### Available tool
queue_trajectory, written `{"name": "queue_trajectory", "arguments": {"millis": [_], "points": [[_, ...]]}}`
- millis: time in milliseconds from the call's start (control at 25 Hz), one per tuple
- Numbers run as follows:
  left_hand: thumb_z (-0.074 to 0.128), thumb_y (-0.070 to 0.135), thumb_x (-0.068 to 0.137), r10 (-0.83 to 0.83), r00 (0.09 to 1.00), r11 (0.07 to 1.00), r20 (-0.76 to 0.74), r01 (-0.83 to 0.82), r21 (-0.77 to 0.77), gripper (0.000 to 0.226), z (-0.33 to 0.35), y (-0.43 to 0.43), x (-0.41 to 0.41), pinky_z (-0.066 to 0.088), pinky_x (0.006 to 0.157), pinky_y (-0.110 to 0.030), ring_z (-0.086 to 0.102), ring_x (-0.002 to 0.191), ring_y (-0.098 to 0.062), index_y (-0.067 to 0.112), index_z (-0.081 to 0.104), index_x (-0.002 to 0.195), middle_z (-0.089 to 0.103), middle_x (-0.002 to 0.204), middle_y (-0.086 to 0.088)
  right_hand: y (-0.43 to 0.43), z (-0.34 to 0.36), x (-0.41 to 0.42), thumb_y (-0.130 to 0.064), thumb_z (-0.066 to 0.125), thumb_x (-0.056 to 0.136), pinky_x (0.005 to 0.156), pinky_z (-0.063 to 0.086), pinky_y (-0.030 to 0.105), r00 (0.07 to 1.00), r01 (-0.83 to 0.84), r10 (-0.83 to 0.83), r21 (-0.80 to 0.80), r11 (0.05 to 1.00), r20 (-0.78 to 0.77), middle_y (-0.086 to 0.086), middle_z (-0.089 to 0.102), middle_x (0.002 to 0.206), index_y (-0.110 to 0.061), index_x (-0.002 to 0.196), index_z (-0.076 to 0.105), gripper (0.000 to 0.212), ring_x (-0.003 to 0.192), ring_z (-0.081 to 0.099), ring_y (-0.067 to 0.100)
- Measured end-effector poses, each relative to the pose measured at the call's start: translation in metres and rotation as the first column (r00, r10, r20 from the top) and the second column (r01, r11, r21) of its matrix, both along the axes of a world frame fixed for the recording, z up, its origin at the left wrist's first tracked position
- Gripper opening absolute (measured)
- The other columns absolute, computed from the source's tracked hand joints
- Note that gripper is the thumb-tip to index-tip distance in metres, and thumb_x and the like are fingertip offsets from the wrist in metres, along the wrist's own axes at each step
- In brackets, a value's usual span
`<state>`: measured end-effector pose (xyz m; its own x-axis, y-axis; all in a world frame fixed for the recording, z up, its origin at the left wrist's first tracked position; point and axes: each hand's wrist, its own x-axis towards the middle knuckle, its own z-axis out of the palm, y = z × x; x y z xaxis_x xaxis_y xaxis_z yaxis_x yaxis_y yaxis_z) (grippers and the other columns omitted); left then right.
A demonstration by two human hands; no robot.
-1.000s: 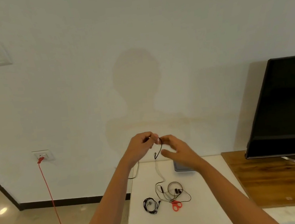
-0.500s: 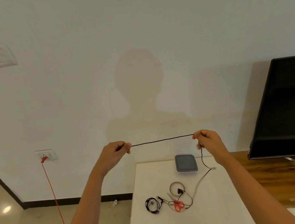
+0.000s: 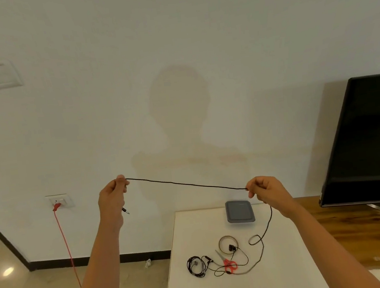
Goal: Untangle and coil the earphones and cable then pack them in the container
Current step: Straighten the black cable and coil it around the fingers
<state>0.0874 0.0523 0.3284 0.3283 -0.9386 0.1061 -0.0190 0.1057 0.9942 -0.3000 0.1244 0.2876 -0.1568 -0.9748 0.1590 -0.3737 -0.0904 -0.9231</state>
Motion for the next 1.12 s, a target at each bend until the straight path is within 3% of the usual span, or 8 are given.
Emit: {"name": "queue_trajectory", "arguments": {"millis": [160, 280, 360, 440, 640, 760, 920, 1120], "points": [[0.051, 0.03, 0.097, 0.025, 0.954, 0.999, 0.3, -0.036, 0.033, 0.026, -0.018, -0.002, 0.008, 0.04, 0.077, -0.034, 0.057, 0.076, -0.014, 0.013, 0.069, 0.088, 0.065, 0.079, 0.0, 0.0, 0.0, 0.008, -0.012, 0.048, 0.098, 0.048, 0.044, 0.015, 0.994, 0.073, -0.075, -0.022, 0.997, -0.083, -0.001, 0.061, 0.061, -0.016, 0.076, 0.064, 0.028, 0.049, 0.053, 0.006], [0.044, 0.026, 0.1, -0.235, 0.729, 0.912, 0.643, -0.065, 0.406, 0.033, -0.031, -0.001, 0.001, 0.045, 0.092, -0.042, 0.06, 0.104, -0.033, 0.002, 0.064, 0.108, 0.066, 0.11, -0.019, 0.003, 0.008, 0.025, -0.014, 0.05, 0.097, 0.048, 0.042, 0.012, 0.995, 0.034, -0.04, -0.059, 0.998, -0.097, -0.012, 0.057, 0.06, -0.017, 0.075, 0.064, 0.026, 0.049, 0.052, -0.002], [0.037, 0.04, 0.101, -0.375, 0.598, 0.851, 0.708, -0.081, 0.519, 0.053, -0.028, 0.009, -0.027, 0.038, 0.103, -0.043, 0.05, 0.123, -0.036, -0.002, 0.048, 0.131, 0.054, 0.132, -0.022, 0.002, 0.014, 0.048, -0.014, 0.051, 0.096, 0.048, 0.042, 0.012, 0.989, -0.073, 0.066, -0.046, 0.996, -0.133, -0.014, 0.056, 0.057, -0.022, 0.074, 0.063, 0.027, 0.048, 0.05, -0.001], [0.035, 0.044, 0.1, -0.4, 0.643, 0.908, 0.653, 0.18, 0.379, 0.05, -0.021, 0.022, -0.069, 0.036, 0.104, -0.036, 0.048, 0.128, -0.03, 0.009, 0.048, 0.133, 0.055, 0.132, -0.01, 0.0, 0.019, 0.073, -0.014, 0.052, 0.095, 0.044, 0.042, 0.015, 0.979, -0.161, 0.157, -0.023, 0.987, -0.132, -0.009, 0.057, 0.06, -0.023, 0.074, 0.063, 0.026, 0.046, 0.048, 0.003], [0.042, 0.049, 0.097, -0.782, 0.603, 0.621, 0.158, 0.732, 0.281, 0.044, -0.006, 0.052, -0.144, 0.056, 0.076, -0.025, 0.062, 0.071, -0.007, 0.012, 0.062, 0.111, 0.067, 0.09, 0.004, -0.003, 0.026, 0.091, -0.015, 0.056, 0.092, 0.048, 0.044, 0.016, 0.952, -0.26, 0.244, -0.067, 0.963, -0.185, -0.003, 0.063, 0.067, -0.021, 0.083, 0.066, 0.014, 0.047, 0.051, 0.0], [0.049, 0.048, 0.094, -0.796, 0.551, 0.605, 0.249, 0.724, 0.332, 0.045, -0.01, 0.053, -0.14, 0.04, 0.051, -0.018, 0.041, 0.051, -0.003, 0.007, 0.065, 0.102, 0.053, 0.069, 0.007, -0.003, 0.028, 0.078, -0.022, 0.065, 0.087, 0.051, 0.047, 0.014, 0.946, -0.251, 0.24, -0.026, 0.968, -0.216, -0.003, 0.068, 0.067, -0.026, 0.082, 0.064, 0.007, 0.055, 0.059, 0.001], [0.051, 0.031, 0.095, -0.609, 0.518, 0.764, 0.6, 0.587, 0.269, 0.029, -0.005, 0.049, -0.109, 0.041, 0.062, -0.018, 0.053, 0.06, -0.002, 0.03, 0.071, 0.075, 0.059, 0.063, 0.012, -0.001, 0.023, 0.047, -0.029, 0.069, 0.084, 0.056, 0.048, 0.011, 0.941, -0.196, 0.177, -0.038, 0.98, -0.29, -0.002, 0.071, 0.069, -0.027, 0.077, 0.067, 0.007, 0.059, 0.063, 0.0], [0.052, 0.028, 0.095, -0.441, 0.515, 0.872, 0.736, 0.442, 0.213, 0.031, 0.004, 0.043, -0.055, 0.037, 0.057, -0.01, 0.056, 0.057, 0.009, 0.033, 0.07, 0.071, 0.061, 0.059, 0.014, 0.0, 0.016, 0.012, -0.019, 0.065, 0.088, 0.06, 0.047, 0.007, 0.939, -0.119, 0.102, -0.034, 0.992, -0.328, -0.017, 0.07, 0.067, -0.031, 0.075, 0.068, 0.018, 0.063, 0.064, -0.004]]}}
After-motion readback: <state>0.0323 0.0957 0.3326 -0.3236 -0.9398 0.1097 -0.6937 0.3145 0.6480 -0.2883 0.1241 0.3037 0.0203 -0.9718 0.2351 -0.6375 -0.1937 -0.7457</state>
